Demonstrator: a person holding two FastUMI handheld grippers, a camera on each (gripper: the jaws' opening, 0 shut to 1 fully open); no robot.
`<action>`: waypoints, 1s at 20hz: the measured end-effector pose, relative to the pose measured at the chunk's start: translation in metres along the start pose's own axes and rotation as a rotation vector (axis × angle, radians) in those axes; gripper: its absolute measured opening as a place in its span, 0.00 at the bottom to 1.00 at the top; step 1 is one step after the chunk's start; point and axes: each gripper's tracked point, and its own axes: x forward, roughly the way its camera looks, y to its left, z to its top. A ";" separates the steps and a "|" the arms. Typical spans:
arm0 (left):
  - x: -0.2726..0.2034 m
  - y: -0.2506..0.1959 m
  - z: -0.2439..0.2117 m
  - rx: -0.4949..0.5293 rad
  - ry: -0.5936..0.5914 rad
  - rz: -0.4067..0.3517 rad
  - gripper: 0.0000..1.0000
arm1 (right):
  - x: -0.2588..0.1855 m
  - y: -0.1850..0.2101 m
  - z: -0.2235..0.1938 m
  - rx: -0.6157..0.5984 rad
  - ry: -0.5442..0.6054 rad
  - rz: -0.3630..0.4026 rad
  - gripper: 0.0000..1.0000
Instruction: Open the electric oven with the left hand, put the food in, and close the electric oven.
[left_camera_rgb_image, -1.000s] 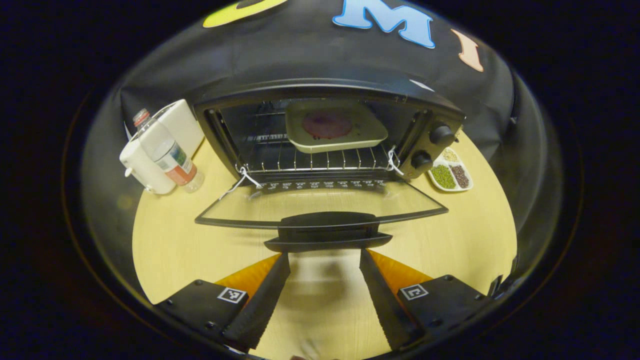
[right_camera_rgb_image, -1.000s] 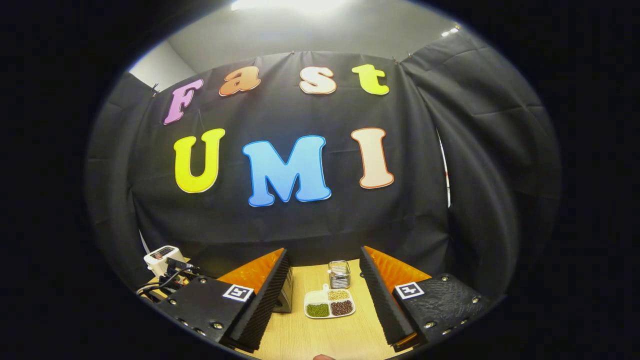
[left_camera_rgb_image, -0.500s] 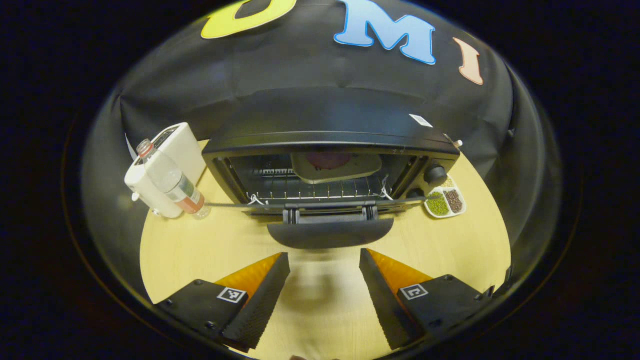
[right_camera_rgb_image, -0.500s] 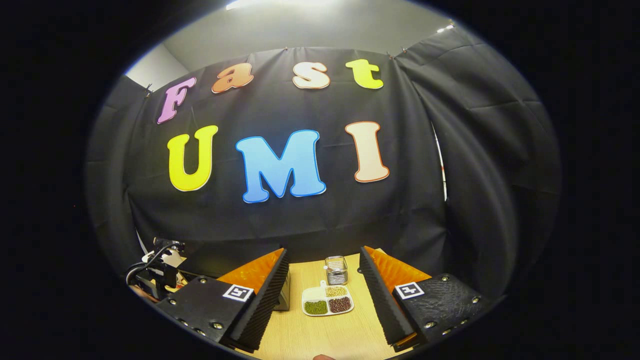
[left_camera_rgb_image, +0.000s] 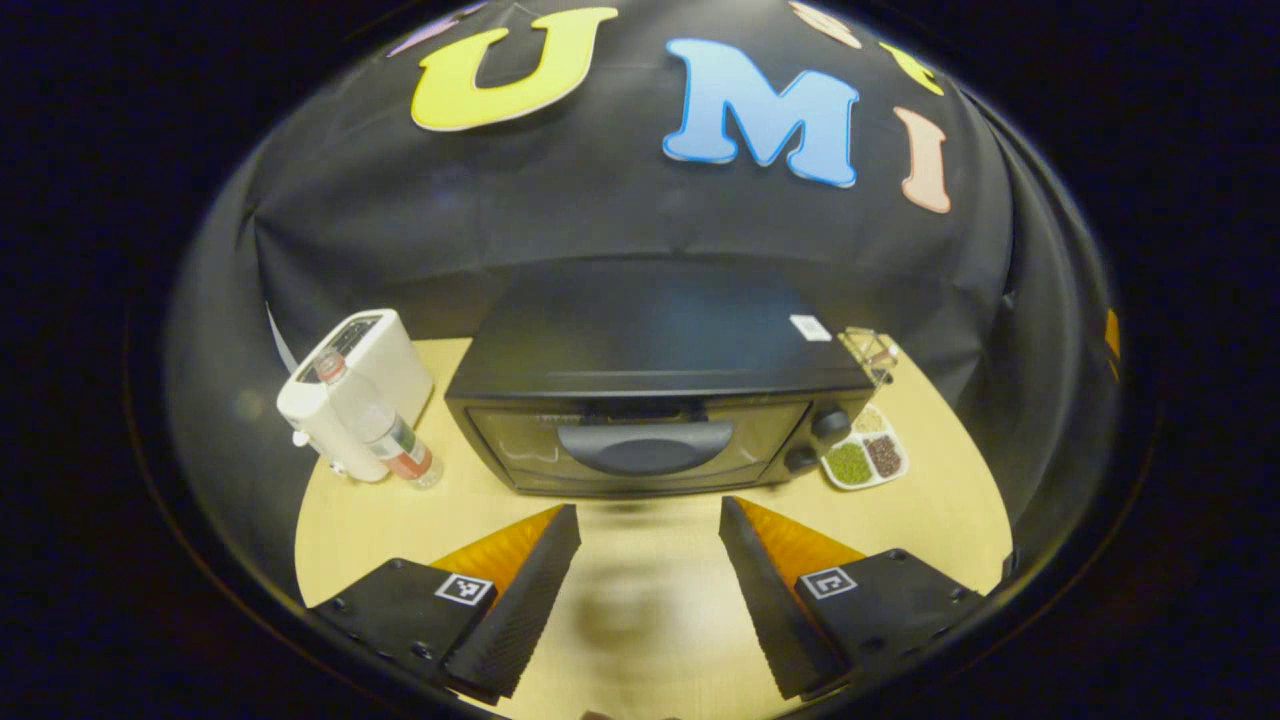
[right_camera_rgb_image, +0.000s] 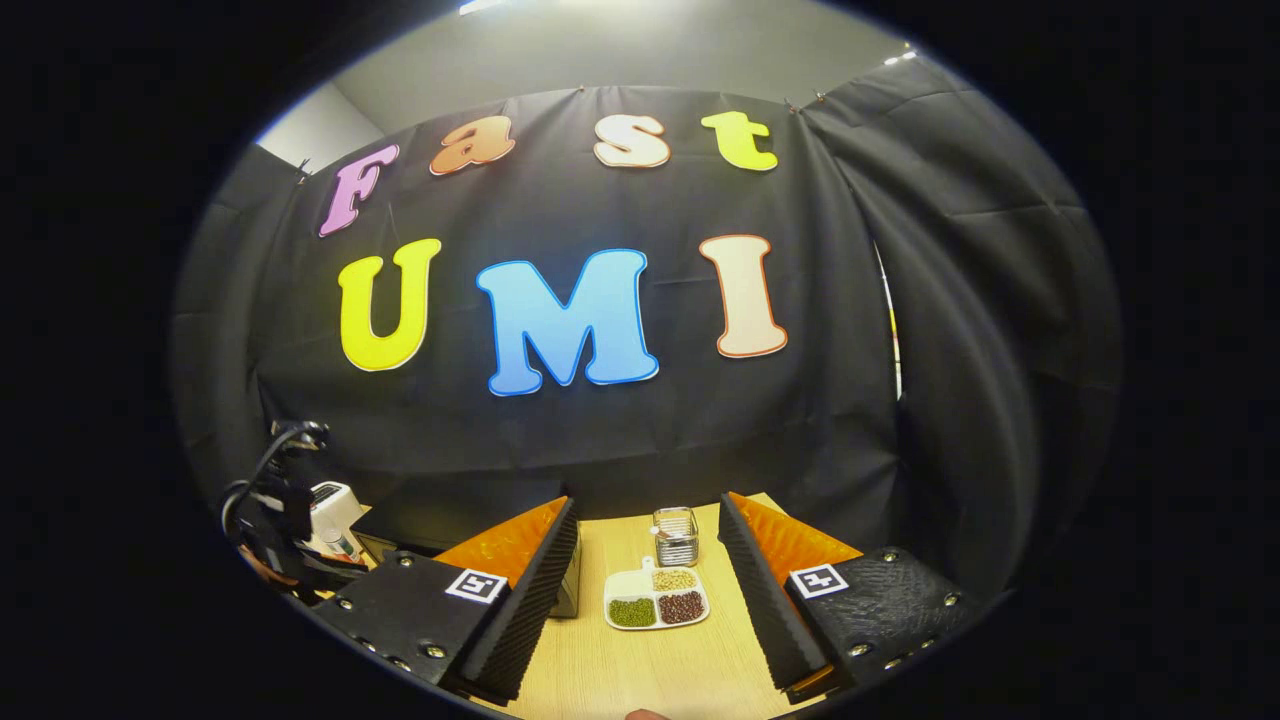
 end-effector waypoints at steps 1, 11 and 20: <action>-0.013 -0.002 0.018 -0.004 -0.063 -0.003 0.96 | 0.001 0.003 0.004 0.000 -0.005 0.009 0.88; -0.213 -0.015 0.127 -0.017 -0.599 0.052 0.99 | -0.026 0.049 0.066 0.007 -0.100 0.097 0.88; -0.244 0.003 0.122 -0.039 -0.623 0.031 0.99 | -0.051 0.082 0.073 -0.001 -0.124 0.124 0.88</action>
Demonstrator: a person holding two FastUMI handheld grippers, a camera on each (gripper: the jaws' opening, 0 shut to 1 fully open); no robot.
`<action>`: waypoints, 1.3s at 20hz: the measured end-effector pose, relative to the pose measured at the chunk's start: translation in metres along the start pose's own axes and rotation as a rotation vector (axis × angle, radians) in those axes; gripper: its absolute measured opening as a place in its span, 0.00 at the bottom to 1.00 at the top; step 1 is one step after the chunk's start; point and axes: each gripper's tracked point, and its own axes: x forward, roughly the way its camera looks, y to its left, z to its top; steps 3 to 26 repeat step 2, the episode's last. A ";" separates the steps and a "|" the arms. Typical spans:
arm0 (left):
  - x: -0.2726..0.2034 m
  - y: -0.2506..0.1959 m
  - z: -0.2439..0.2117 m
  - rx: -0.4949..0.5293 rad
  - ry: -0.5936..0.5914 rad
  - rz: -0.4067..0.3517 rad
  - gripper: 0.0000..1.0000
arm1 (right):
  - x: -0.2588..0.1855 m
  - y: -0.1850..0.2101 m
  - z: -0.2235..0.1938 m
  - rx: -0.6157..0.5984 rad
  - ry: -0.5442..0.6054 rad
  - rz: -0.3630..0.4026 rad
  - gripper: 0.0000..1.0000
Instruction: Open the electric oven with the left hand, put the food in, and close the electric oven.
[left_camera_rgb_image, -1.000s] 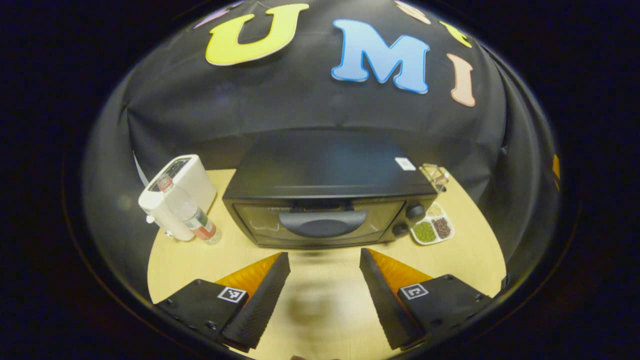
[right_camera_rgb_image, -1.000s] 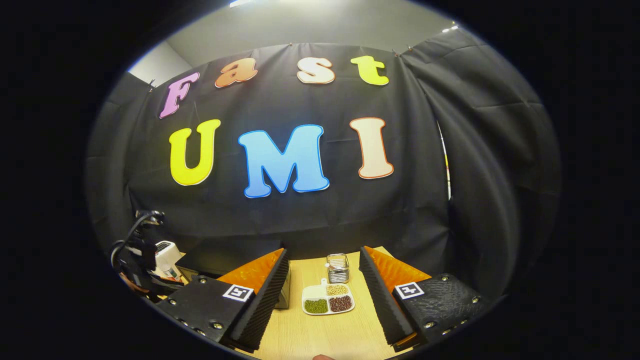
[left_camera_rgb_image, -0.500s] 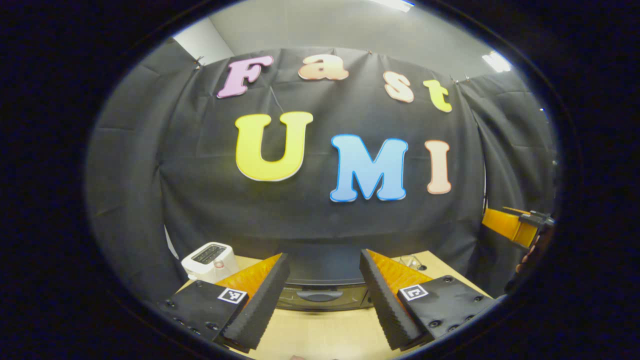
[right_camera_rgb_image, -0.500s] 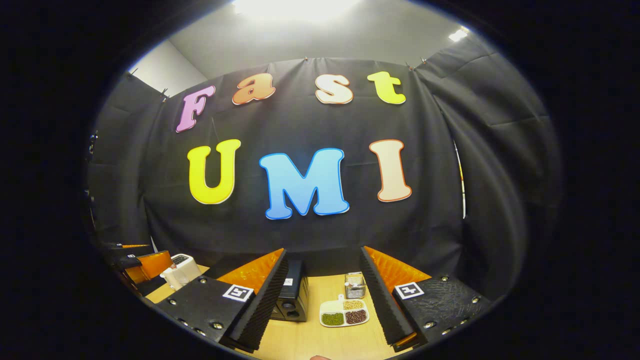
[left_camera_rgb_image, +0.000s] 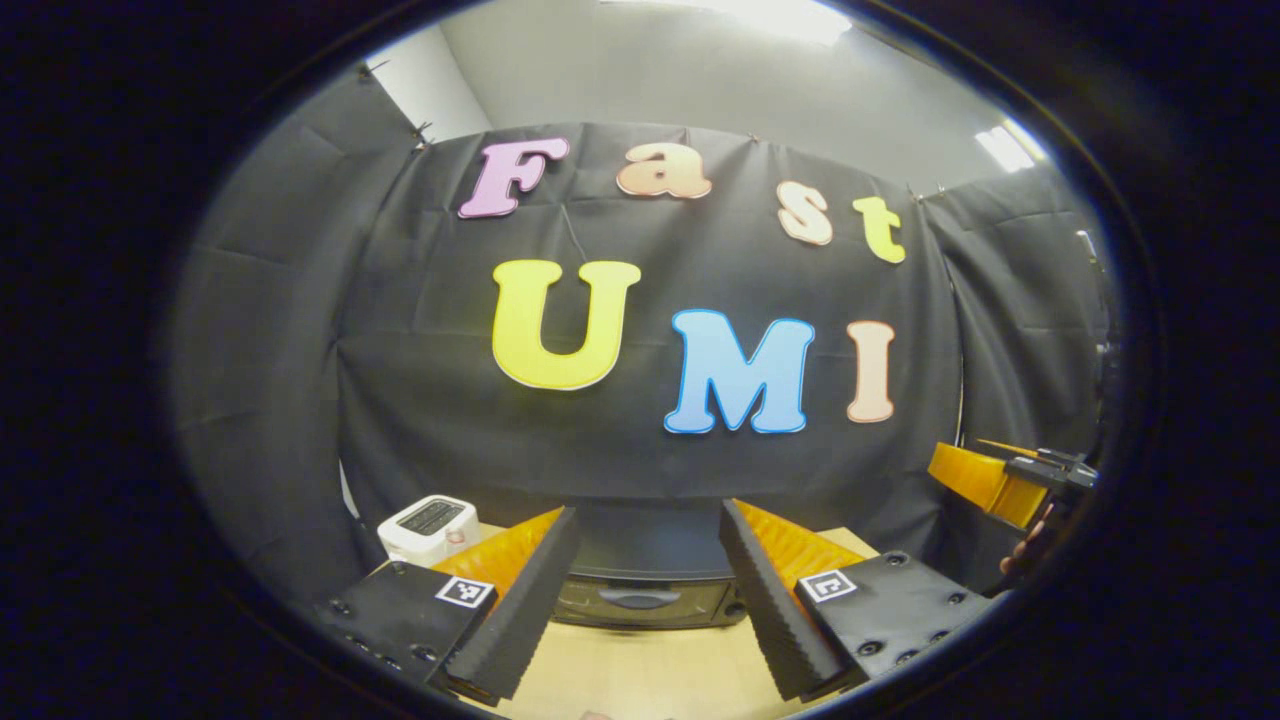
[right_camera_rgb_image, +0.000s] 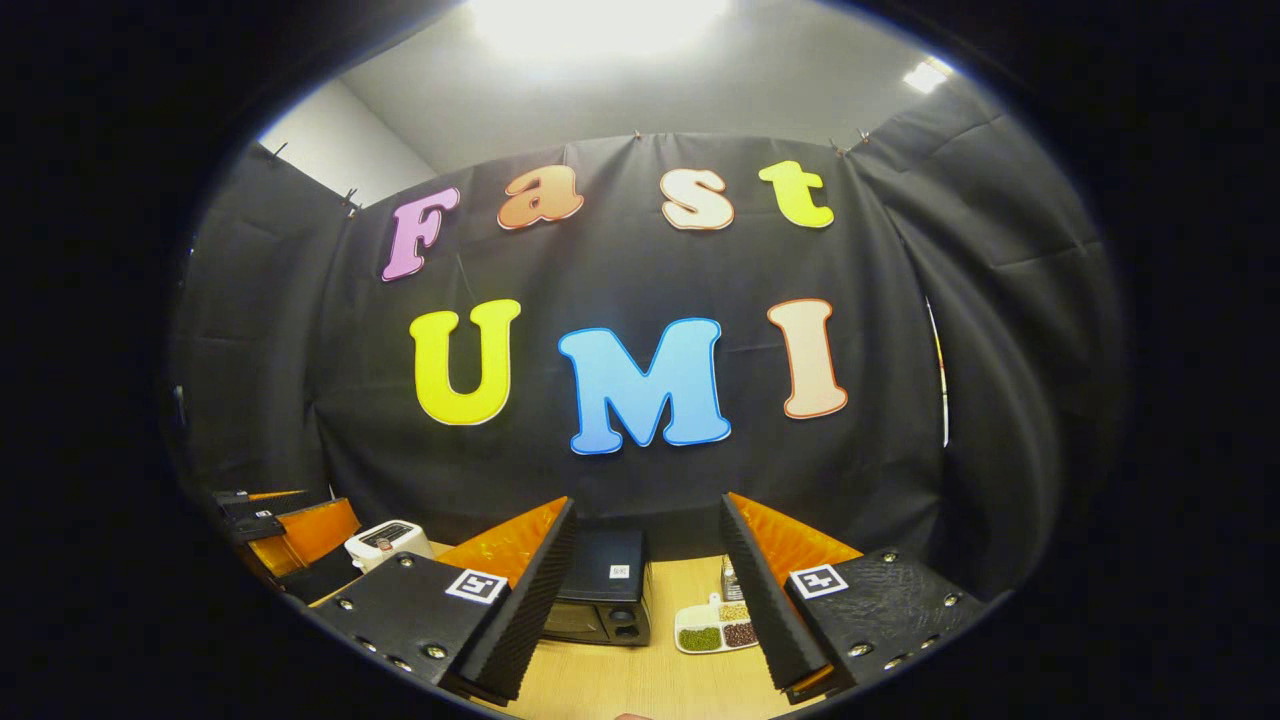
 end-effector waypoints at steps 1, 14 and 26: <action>-0.001 0.004 0.000 -0.002 -0.003 -0.002 0.99 | -0.001 0.002 0.000 -0.001 -0.003 -0.005 0.88; -0.001 0.007 0.001 -0.001 -0.004 -0.007 0.99 | -0.002 0.003 0.001 -0.004 -0.005 -0.009 0.88; -0.001 0.007 0.001 -0.001 -0.004 -0.007 0.99 | -0.002 0.003 0.001 -0.004 -0.005 -0.009 0.88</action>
